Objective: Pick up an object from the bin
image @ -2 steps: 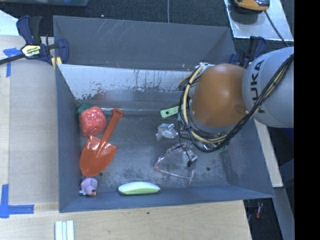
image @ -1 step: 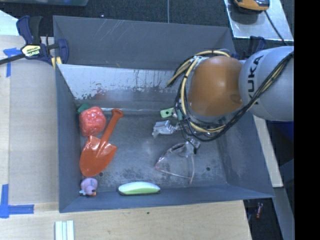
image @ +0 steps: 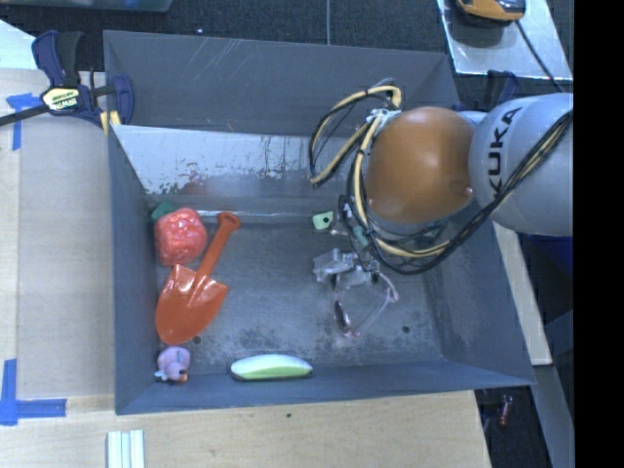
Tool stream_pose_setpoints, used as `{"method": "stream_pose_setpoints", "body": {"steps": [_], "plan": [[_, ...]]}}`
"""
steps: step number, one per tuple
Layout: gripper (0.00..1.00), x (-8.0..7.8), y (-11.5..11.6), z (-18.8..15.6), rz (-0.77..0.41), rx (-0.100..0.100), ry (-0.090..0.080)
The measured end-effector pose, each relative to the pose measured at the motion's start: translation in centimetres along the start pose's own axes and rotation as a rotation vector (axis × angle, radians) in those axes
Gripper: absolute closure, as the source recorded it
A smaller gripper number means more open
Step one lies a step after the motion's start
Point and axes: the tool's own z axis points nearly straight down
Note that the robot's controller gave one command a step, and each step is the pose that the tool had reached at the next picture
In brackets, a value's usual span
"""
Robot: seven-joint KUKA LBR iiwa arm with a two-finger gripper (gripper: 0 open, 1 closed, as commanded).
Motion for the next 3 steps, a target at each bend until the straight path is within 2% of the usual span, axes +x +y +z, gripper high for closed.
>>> {"method": "stream_pose_setpoints", "body": {"steps": [2, 3], "plan": [[1.00, 0.0, 0.2, -1.4, 0.000, -0.006, 0.001], [1.00, 0.0, 0.1, -5.4, 0.002, -0.005, 0.000]]}}
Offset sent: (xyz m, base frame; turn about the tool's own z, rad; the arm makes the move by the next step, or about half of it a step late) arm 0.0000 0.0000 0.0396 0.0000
